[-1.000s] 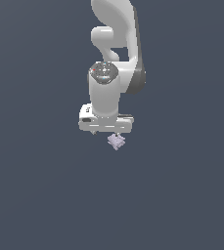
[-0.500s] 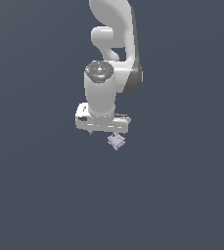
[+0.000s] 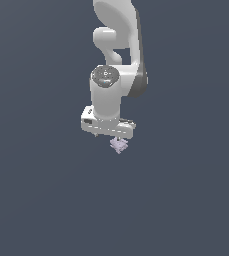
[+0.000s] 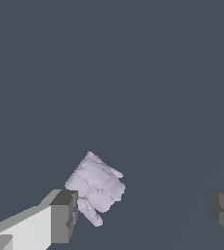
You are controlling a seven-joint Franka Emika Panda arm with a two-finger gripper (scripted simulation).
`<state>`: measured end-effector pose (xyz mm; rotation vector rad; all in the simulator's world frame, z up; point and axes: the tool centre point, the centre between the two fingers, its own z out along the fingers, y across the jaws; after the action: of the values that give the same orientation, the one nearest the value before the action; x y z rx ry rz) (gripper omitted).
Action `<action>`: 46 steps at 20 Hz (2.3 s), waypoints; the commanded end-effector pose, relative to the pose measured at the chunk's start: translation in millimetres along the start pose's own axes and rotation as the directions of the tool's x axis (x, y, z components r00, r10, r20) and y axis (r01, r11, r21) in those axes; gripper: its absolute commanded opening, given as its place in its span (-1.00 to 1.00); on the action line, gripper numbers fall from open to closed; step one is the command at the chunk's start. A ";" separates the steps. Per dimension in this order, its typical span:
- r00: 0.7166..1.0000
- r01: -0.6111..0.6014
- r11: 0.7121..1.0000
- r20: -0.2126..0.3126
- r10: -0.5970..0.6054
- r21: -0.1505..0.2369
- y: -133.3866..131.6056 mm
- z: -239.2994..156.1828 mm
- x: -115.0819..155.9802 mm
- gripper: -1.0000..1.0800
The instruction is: Pick up the object and move it to a goal position.
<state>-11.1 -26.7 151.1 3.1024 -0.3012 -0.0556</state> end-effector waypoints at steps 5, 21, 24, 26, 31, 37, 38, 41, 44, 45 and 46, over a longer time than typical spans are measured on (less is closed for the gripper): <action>0.992 -0.125 0.992 -0.005 0.125 0.009 -11.4 13.4 -8.1 0.92; 0.875 -0.483 0.875 -0.011 0.483 0.034 -39.1 50.1 -35.2 0.92; 0.851 -0.524 0.851 -0.011 0.525 0.037 -41.9 54.4 -38.9 0.92; 0.837 -0.546 0.837 -0.011 0.547 0.039 -43.4 56.7 -40.9 0.92; 0.814 -0.580 0.813 -0.011 0.581 0.041 -45.6 60.3 -44.1 0.92; 0.810 -0.585 0.810 -0.010 0.586 0.041 -46.1 61.3 -44.7 0.92; 0.810 -0.585 0.810 -0.010 0.586 0.041 -46.2 62.3 -44.7 0.92; 0.810 -0.586 0.809 -0.010 0.587 0.041 -46.3 69.3 -44.8 0.92; 0.809 -0.587 0.809 -0.010 0.588 0.041 -46.5 82.1 -44.9 0.92; 0.809 -0.587 0.808 -0.011 0.588 0.041 -46.5 87.6 -44.9 0.92; 0.808 -0.588 0.808 -0.011 0.589 0.041 -46.5 92.8 -44.8 0.92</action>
<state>-49.0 25.9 66.5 2.8801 -1.2551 0.0006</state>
